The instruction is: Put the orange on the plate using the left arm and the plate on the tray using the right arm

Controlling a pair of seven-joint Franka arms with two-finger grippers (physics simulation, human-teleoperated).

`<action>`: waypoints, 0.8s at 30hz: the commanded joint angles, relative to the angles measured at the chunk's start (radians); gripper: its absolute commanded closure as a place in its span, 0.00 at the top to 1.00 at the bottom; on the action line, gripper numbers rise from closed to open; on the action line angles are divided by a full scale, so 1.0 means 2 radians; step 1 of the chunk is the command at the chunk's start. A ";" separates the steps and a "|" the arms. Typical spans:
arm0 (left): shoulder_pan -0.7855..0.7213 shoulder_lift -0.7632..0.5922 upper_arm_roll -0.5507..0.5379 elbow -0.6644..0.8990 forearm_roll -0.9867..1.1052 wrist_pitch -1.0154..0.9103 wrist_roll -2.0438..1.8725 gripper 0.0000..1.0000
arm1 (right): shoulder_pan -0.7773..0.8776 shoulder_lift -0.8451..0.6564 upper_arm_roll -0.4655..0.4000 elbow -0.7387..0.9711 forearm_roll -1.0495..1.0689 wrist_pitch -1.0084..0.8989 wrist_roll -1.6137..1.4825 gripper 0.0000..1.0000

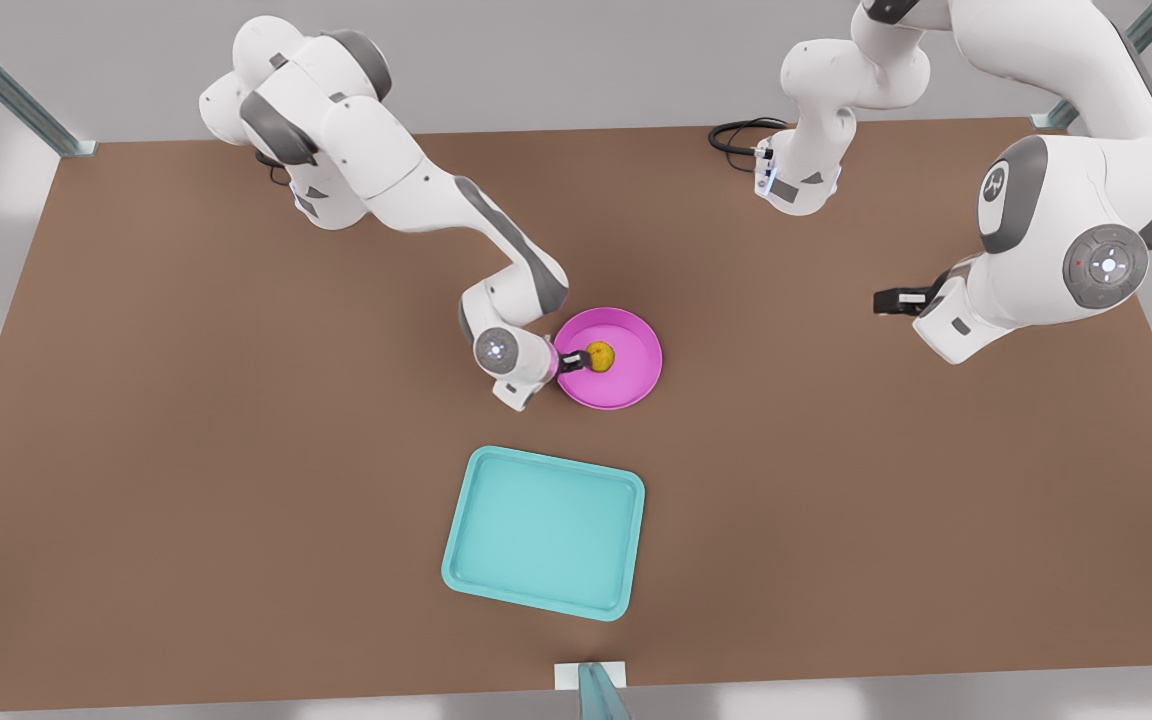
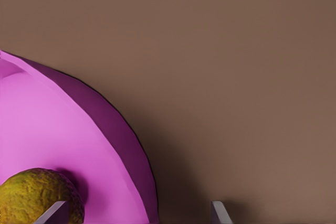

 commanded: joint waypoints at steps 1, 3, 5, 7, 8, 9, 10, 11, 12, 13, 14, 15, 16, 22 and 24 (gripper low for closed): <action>0.000 -0.001 0.000 0.000 0.000 -0.003 0.030 1.00 | 0.000 0.000 0.000 0.001 0.001 0.003 0.016 1.00; 0.000 -0.001 0.000 0.000 0.000 -0.003 0.030 1.00 | 0.002 0.008 0.005 0.009 0.001 0.003 0.016 0.89; 0.000 -0.001 0.000 0.001 0.001 -0.007 0.030 1.00 | 0.002 0.011 0.007 0.015 0.001 0.002 0.012 0.68; 0.000 -0.001 0.000 0.001 0.001 -0.008 0.030 1.00 | 0.001 0.011 0.006 0.015 0.001 0.000 0.008 0.57; 0.000 -0.001 0.000 0.001 0.001 -0.008 0.030 1.00 | 0.001 0.011 0.006 0.015 0.001 0.000 0.005 0.56; 0.000 -0.001 0.000 0.001 0.001 -0.007 0.030 1.00 | 0.001 0.011 0.007 0.015 0.001 0.000 0.005 0.49; 0.001 -0.001 0.000 0.001 0.001 -0.006 0.030 1.00 | 0.001 0.011 0.007 0.015 0.001 -0.001 0.005 0.45; 0.001 -0.001 0.000 0.001 0.001 -0.006 0.030 1.00 | 0.001 0.011 0.007 0.015 0.001 -0.001 0.005 0.39; 0.001 -0.001 0.000 0.001 0.001 -0.005 0.030 1.00 | 0.000 0.011 0.007 0.015 0.002 -0.001 0.005 0.32; 0.001 -0.001 0.000 0.001 0.001 -0.005 0.030 1.00 | 0.000 0.011 0.007 0.018 0.003 -0.001 0.004 0.28; 0.001 0.000 0.000 0.001 0.001 -0.005 0.030 1.00 | 0.000 0.011 0.007 0.019 0.003 -0.002 0.005 0.25; 0.001 0.000 0.000 0.001 0.001 -0.005 0.030 1.00 | 0.000 0.010 0.007 0.019 0.004 -0.002 0.005 0.21; 0.002 0.000 0.000 0.001 0.001 -0.005 0.030 1.00 | -0.001 0.010 0.007 0.019 0.004 -0.003 0.001 0.21; 0.001 0.002 0.000 0.001 0.001 -0.007 0.030 1.00 | -0.031 -0.002 0.027 0.019 0.008 -0.004 -0.006 0.21; 0.001 0.001 0.000 0.001 0.001 -0.010 0.030 1.00 | -0.057 -0.010 0.050 0.019 0.009 -0.004 -0.006 0.21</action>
